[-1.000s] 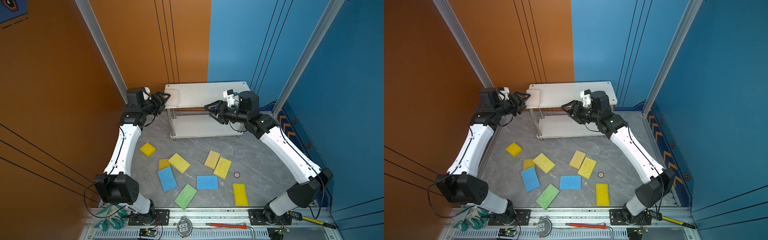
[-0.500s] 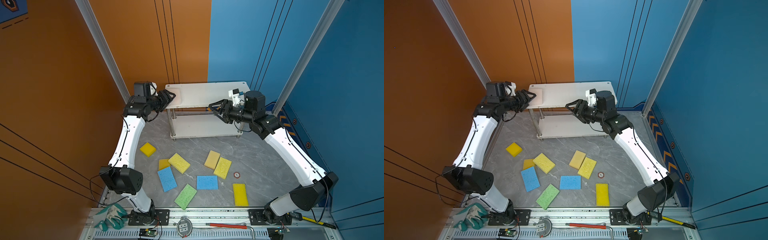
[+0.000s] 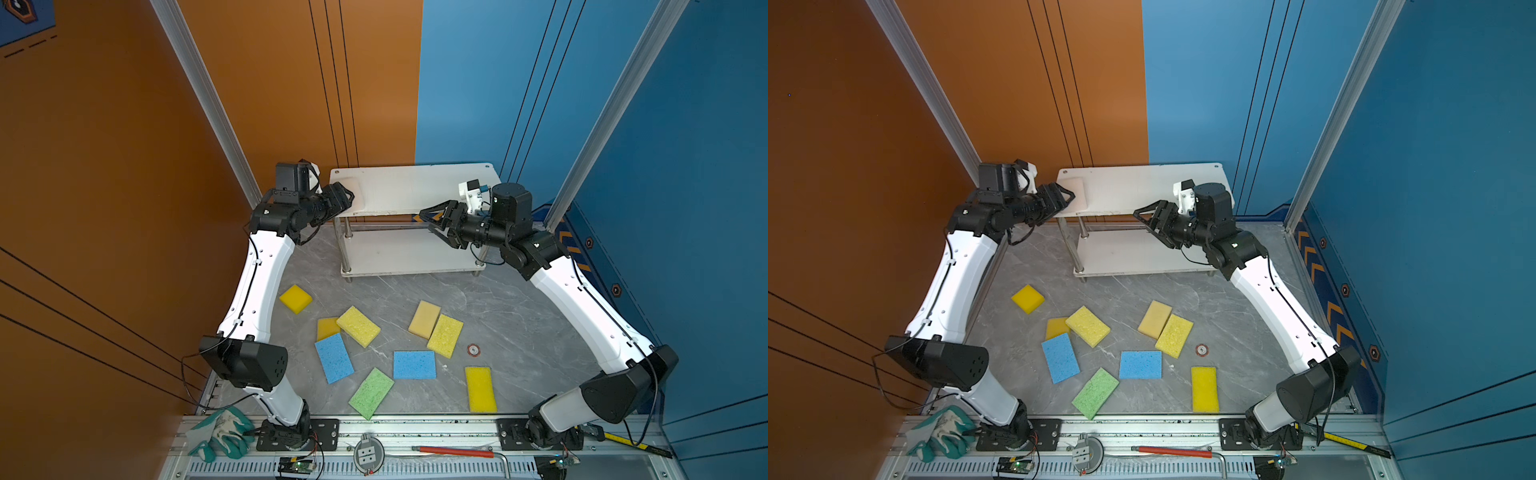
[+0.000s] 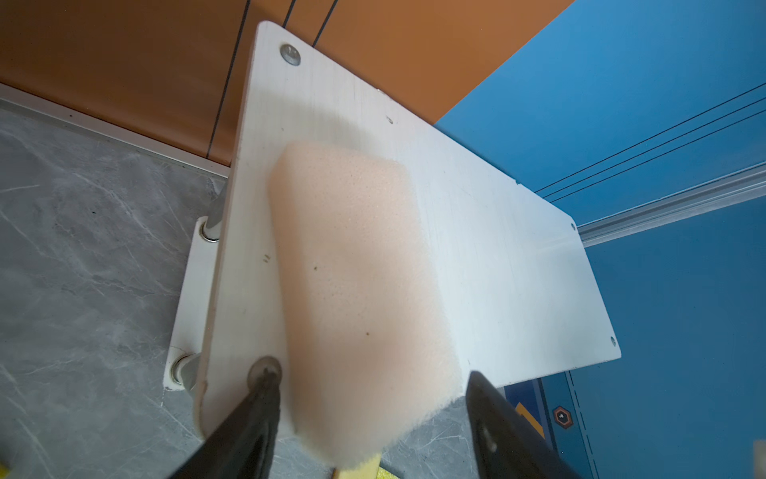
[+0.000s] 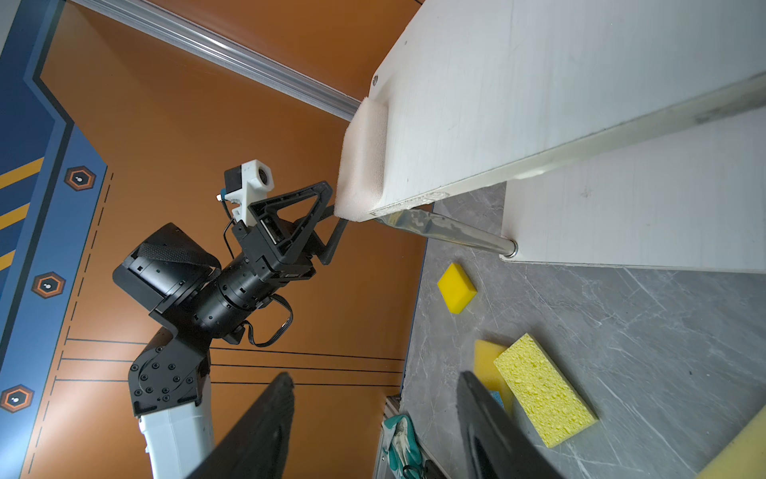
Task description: Place and organize the cleaning sponges onto the shelf
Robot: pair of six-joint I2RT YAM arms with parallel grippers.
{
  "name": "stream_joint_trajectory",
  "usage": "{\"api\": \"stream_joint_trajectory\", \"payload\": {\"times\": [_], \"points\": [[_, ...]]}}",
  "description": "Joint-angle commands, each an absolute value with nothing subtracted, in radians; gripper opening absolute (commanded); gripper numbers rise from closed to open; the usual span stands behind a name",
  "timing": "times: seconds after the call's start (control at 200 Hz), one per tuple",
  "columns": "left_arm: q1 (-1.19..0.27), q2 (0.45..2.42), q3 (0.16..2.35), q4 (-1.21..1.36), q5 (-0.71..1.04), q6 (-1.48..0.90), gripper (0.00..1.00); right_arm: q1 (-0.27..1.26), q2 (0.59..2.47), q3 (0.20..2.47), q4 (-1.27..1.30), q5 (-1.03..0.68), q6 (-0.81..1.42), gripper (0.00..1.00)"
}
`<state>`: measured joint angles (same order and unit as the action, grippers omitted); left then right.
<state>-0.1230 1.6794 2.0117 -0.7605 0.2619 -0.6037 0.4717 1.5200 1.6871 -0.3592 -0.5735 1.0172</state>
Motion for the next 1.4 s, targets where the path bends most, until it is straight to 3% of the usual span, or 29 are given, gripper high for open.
{"api": "stream_joint_trajectory", "payload": {"times": [0.0,0.275,0.485,0.681,0.981,1.396], "points": [[-0.12,1.669,2.02,-0.852,0.161,-0.555,0.74,0.468,1.496,1.675,-0.365,-0.591,0.996,0.64],[-0.125,1.666,2.081,-0.853,0.171,-0.567,0.76,0.471,1.491,1.669,-0.364,-0.592,0.996,0.64],[-0.126,1.641,2.186,-0.851,0.273,-0.662,0.76,0.469,1.482,1.649,-0.365,-0.586,0.991,0.64],[-0.199,1.735,2.292,-0.851,0.404,-0.755,0.76,0.468,1.472,1.649,-0.365,-0.585,0.99,0.64],[-0.298,1.901,2.447,-0.851,0.411,-0.78,0.77,0.427,1.392,1.595,-0.383,-0.586,0.989,0.64],[-0.307,1.918,2.413,-0.851,0.372,-0.771,0.77,0.387,1.329,1.542,-0.395,-0.592,0.993,0.65]]}}
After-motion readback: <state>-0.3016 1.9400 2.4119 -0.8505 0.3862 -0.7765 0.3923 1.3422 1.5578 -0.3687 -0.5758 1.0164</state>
